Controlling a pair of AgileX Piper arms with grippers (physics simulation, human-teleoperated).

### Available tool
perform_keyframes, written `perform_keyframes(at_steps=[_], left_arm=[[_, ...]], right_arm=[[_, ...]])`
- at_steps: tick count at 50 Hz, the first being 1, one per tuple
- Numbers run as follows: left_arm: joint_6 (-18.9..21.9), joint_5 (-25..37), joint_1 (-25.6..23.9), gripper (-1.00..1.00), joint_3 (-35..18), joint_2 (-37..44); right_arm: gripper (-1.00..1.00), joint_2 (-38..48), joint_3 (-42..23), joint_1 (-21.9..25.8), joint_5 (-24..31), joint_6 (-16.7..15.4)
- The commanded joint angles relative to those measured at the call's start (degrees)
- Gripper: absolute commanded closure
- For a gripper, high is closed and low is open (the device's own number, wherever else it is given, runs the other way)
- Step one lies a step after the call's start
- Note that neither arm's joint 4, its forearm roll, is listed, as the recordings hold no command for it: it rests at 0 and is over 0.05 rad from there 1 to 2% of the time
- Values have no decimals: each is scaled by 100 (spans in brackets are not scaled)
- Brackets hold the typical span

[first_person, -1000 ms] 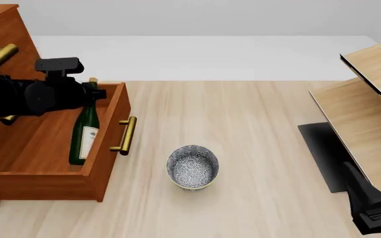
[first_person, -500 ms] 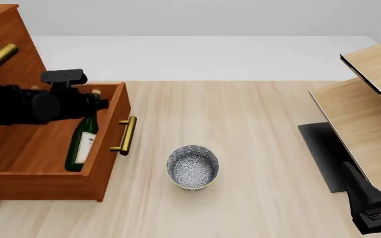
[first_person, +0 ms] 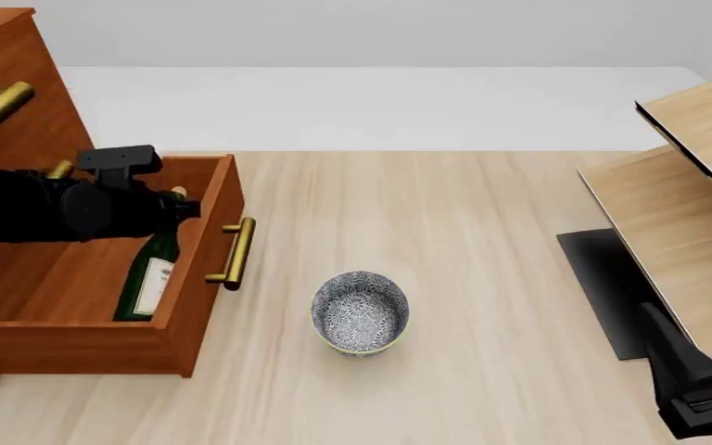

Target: Put the wine bottle in the bottom drawer of the cabinet.

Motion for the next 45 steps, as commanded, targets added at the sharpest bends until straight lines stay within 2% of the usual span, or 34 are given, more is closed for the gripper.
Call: perform_keyframes(at_steps=[1,9,10,33,45], left_arm=[[55,69,5,100,120,15],[20,95,-42,100,138,-3],[37,95,-33,-100,137,6],[62,91,-11,-100,135,11],[265,467,43,-100,-127,-285]], right_arm=[[-100,0,0,11,-2,-11],[-100,1,0,16,-4,-17],[-100,1,0,18,-4,-6],[-100,52,0,27,-50,-15],[-100,28,0,49,-18,-12]])
